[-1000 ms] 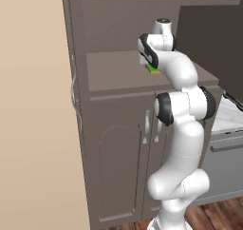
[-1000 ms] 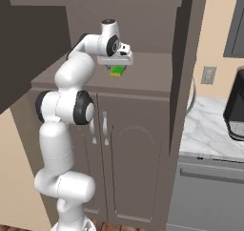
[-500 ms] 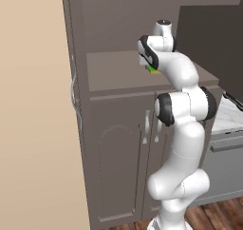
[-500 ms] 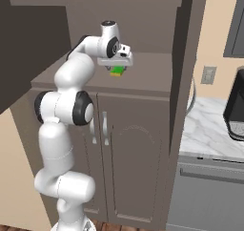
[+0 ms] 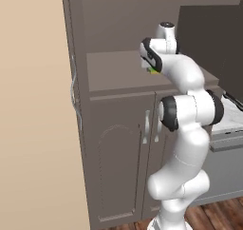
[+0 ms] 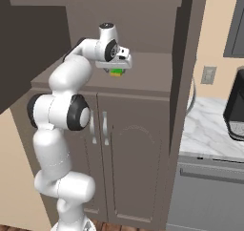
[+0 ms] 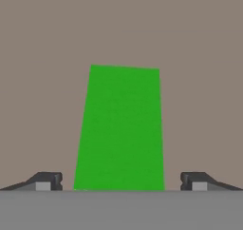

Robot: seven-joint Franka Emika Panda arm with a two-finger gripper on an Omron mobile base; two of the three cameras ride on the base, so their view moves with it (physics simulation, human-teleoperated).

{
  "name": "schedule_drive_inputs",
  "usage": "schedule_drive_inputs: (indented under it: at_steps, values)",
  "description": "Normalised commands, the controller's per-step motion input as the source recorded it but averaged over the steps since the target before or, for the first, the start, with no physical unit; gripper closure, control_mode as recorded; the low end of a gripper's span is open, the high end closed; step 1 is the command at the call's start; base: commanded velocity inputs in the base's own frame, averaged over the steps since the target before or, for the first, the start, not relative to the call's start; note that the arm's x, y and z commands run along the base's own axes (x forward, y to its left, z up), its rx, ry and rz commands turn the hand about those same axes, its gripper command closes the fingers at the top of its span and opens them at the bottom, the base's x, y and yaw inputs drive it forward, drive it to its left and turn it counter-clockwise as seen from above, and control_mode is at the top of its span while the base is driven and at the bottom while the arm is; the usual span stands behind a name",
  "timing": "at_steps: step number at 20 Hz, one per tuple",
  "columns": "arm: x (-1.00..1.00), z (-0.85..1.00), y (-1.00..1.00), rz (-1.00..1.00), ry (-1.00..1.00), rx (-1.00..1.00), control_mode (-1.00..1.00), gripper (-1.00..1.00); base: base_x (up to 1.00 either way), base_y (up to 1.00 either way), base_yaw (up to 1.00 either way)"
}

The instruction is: Pick up the sponge and sponge from the sink, and place them back in the cabinet, and close the cabinet doors.

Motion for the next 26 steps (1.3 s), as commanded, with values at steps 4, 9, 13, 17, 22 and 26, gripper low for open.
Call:
schedule_drive_inputs:
  at_steps: [4,9,13,17,22,26]
  values:
    - [-0.39,0.01,0.00,0.00,-0.01,0.00,-1.00,-1.00,0.00,0.00,0.00]
    - [-0.47,0.04,0.00,0.00,0.00,0.00,-1.00,-1.00,0.00,0.00,0.00]
    - [-0.60,0.00,0.00,0.00,0.00,0.00,-1.00,-1.00,0.00,0.00,0.00]
    - [-0.53,0.04,0.00,0.00,0.00,0.00,-1.00,-1.00,0.00,0.00,0.00]
    - [-0.55,0.02,0.00,0.00,0.00,0.00,-1.00,-1.00,0.00,0.00,0.00]
    - [-0.64,0.00,0.00,0.00,0.00,0.00,-1.00,-1.00,0.00,0.00,0.00]
